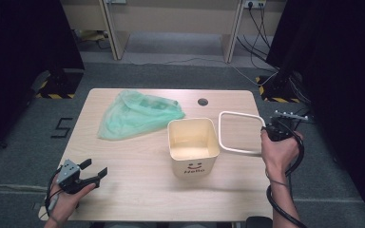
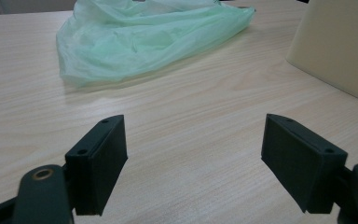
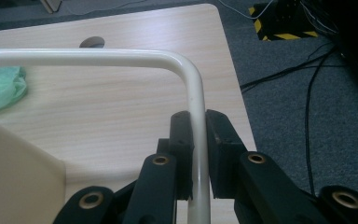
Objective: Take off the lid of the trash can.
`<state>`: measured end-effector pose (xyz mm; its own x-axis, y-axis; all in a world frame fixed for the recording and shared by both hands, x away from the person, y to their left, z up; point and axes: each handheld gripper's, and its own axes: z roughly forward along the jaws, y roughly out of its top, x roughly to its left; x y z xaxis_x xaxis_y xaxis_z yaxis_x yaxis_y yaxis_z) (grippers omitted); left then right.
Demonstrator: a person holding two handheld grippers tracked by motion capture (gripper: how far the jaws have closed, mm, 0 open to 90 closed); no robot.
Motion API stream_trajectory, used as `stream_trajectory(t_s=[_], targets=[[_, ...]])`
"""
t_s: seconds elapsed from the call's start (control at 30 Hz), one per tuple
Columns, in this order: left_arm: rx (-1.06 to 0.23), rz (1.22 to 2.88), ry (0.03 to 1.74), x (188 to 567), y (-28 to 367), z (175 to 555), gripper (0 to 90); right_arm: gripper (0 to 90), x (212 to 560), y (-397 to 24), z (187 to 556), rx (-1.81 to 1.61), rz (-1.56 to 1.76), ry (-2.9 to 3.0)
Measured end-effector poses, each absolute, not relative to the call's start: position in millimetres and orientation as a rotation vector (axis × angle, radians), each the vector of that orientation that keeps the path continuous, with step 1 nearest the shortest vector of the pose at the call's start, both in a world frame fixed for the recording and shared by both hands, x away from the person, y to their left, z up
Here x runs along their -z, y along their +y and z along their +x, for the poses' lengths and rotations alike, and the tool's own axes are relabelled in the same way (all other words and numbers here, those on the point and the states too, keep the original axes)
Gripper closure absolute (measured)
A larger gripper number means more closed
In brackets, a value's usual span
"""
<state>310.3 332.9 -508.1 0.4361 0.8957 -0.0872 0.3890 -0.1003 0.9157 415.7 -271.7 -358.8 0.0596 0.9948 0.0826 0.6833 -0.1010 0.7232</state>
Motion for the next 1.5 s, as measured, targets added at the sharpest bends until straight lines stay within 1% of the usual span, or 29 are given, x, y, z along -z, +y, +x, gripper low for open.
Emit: stream_trajectory(t_s=[0.97, 1.5], targets=[[-0.636, 1.689, 1.124, 507.9, 332.8, 310.1, 21.2, 81.8, 369.9, -287.6, 413.7, -0.780, 1.877, 1.639], [-0.639, 1.683, 1.125, 507.4, 333.6, 310.0, 21.2, 81.8, 381.7, -296.5, 411.9, -0.761, 1.900, 1.625]])
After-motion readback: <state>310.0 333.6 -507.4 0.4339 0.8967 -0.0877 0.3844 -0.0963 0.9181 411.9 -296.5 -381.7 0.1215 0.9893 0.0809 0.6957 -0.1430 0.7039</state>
